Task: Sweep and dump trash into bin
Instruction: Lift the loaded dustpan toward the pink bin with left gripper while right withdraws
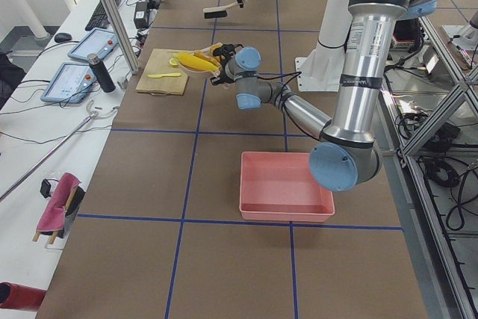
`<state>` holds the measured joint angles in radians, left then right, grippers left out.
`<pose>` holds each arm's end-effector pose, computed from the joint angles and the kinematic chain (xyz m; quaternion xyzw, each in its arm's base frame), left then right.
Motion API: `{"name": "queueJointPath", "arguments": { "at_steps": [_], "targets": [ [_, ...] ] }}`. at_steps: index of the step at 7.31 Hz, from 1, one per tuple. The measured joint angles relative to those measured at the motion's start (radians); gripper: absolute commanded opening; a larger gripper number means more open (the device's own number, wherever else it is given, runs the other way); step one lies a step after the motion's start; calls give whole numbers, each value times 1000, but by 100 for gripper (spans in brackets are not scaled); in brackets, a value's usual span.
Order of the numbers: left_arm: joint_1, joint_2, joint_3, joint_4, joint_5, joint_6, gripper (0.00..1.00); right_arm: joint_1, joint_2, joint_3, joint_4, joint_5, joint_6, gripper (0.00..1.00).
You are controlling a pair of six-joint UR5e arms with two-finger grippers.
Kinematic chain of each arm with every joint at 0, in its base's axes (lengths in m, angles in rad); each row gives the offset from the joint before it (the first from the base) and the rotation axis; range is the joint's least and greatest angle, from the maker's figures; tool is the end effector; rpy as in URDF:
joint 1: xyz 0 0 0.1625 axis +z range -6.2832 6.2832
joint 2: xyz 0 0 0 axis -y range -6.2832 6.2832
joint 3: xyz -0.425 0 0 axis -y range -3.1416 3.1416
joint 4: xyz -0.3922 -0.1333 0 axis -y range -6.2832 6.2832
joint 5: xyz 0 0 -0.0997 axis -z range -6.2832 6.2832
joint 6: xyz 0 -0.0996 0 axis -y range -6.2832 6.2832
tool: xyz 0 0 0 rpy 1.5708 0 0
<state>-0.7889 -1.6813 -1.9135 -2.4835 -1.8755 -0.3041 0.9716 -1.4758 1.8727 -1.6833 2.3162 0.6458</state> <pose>0.2879 -0.4367 0.3349 0.4732 0.4231 0.2745 0.7223 -0.2380 -0.4650 0.4762 -0.1029 -0.3698 -0.0301 0.9229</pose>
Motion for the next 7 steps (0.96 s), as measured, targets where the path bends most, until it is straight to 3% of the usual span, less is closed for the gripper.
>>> {"name": "queueJointPath", "arguments": {
  "at_steps": [4,7],
  "targets": [
    [-93,232,-303,150,95,-113,0,2,-192,38,197,-11,14,0],
    [-100,354,-455,295,163,-300,0,-4,-237,76,215,-12,46,0]
  ]
}}
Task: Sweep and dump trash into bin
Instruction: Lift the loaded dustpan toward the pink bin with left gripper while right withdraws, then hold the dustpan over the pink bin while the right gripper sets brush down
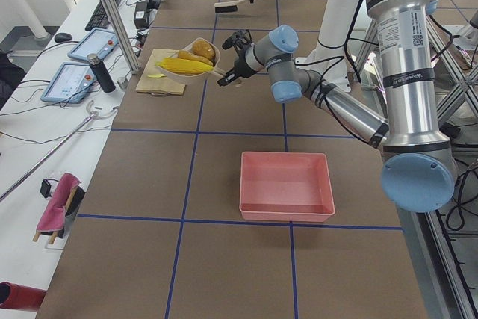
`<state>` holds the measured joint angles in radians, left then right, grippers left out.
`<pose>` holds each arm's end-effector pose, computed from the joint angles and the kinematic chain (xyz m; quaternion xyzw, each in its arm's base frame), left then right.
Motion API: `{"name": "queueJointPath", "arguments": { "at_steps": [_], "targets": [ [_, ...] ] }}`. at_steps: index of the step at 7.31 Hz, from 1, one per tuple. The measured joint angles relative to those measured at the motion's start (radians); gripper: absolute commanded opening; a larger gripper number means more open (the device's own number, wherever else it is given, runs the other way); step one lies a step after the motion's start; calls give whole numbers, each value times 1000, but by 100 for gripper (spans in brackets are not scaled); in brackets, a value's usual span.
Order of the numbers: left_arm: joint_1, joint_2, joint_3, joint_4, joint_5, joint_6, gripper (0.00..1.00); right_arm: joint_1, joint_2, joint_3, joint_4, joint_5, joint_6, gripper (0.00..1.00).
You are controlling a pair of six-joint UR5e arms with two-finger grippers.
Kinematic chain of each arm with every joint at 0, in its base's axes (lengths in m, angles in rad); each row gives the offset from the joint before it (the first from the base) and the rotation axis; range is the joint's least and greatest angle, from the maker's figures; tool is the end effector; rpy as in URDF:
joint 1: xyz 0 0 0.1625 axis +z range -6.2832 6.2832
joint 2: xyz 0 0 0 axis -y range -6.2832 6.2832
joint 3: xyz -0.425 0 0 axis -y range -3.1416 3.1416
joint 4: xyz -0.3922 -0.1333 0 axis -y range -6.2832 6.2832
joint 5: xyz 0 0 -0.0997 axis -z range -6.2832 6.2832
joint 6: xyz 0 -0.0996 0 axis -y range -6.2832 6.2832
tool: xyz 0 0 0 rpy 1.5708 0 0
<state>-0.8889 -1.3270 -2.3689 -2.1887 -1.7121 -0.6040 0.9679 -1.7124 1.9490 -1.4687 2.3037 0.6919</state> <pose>0.1346 -0.3550 0.3149 0.4063 0.3779 0.0714 0.8289 -0.1945 -0.4002 0.5280 -0.0875 -0.3766 -0.0194 0.9220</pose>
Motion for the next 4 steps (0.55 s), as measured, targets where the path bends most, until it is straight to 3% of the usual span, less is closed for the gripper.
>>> {"name": "queueJointPath", "arguments": {
  "at_steps": [4],
  "targets": [
    [-6,102,-121,224,11,-273,0,-38,1,-2,1,0,57,0]
  ]
}}
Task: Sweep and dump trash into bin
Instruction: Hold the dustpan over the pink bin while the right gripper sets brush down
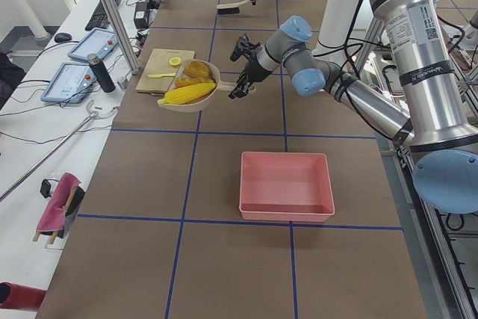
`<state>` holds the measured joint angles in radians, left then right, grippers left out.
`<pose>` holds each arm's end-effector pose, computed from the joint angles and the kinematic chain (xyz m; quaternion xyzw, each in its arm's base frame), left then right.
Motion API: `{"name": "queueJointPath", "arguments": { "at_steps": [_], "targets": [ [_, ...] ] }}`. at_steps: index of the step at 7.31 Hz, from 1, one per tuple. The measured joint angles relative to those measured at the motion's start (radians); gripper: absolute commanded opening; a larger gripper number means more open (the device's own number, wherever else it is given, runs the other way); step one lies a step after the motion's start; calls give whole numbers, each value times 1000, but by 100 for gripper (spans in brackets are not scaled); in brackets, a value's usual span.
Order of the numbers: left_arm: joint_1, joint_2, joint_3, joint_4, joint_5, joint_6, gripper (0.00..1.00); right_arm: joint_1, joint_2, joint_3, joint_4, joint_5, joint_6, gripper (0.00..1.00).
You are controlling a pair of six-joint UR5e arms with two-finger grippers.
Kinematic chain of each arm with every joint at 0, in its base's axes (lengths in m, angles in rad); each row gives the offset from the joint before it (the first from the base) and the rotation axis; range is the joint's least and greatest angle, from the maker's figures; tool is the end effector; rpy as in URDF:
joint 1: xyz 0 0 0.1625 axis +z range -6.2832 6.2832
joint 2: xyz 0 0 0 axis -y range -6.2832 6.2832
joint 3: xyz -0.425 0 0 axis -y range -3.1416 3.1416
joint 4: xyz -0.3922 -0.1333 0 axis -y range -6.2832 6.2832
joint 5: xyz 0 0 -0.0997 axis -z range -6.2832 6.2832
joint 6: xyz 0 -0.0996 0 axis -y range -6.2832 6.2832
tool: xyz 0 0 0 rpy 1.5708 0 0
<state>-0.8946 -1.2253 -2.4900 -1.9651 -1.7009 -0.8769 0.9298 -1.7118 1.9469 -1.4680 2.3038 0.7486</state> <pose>0.1085 -0.3275 0.3234 0.2909 0.3665 -0.0584 0.8819 -0.2099 -0.3927 0.5287 -0.1056 -0.3719 -0.0107 0.9222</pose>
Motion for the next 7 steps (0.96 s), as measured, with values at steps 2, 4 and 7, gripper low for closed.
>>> {"name": "queueJointPath", "arguments": {
  "at_steps": [2,4,7],
  "targets": [
    [-5,7,-23,108,-23,-126,0,-12,4,-10,0,0,1,11],
    [-8,28,-34,153,-49,-226,0,-19,9,-18,0,0,2,23],
    [-9,175,-47,81,-66,-250,0,-22,13,-25,1,1,2,32]
  ]
}}
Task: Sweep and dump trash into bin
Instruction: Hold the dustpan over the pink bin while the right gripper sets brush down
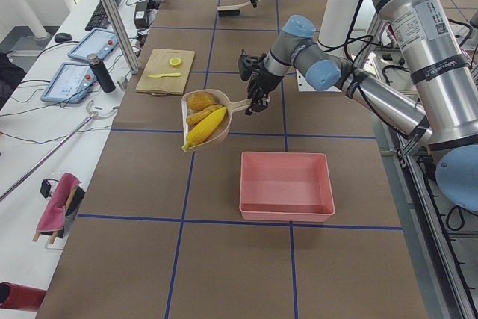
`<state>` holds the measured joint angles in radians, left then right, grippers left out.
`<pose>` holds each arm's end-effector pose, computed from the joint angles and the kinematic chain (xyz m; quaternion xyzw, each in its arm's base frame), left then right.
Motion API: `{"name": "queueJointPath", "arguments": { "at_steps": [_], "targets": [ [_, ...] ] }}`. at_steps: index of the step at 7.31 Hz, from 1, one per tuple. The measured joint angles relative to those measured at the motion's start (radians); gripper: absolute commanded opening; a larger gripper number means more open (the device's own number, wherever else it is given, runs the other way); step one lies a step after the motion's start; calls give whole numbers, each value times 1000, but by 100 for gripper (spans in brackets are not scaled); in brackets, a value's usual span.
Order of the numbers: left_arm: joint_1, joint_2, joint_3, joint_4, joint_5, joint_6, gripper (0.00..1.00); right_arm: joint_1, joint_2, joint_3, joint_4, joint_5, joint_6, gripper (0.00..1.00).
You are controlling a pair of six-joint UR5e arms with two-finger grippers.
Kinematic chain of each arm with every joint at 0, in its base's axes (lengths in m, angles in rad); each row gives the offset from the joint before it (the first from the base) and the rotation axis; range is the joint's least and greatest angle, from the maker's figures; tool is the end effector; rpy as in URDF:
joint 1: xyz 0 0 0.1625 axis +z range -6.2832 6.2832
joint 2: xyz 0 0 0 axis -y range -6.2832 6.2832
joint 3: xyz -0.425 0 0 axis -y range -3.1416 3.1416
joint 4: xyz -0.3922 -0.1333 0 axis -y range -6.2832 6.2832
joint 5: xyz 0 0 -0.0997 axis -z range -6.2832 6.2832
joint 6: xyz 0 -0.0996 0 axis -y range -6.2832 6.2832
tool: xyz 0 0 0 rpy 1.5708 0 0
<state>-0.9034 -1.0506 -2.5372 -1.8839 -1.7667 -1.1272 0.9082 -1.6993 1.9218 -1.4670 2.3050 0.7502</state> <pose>0.0851 -0.2921 0.3643 0.1590 0.3449 -0.1754 0.9083 -0.2220 -0.3927 0.5355 -0.1145 -0.3678 -0.0179 0.9226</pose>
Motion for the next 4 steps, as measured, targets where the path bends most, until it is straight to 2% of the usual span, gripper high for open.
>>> {"name": "queueJointPath", "arguments": {
  "at_steps": [1,2,3,4],
  "targets": [
    [-1,62,3,-57,-10,0,0,-1,0,-2,0,0,0,33],
    [-1,119,7,-113,-21,0,0,-1,1,-5,0,1,0,42],
    [-1,168,10,-163,-27,3,0,0,1,-7,0,1,0,43],
    [-2,214,20,-224,-26,8,0,0,1,-8,0,1,0,60]
  ]
}}
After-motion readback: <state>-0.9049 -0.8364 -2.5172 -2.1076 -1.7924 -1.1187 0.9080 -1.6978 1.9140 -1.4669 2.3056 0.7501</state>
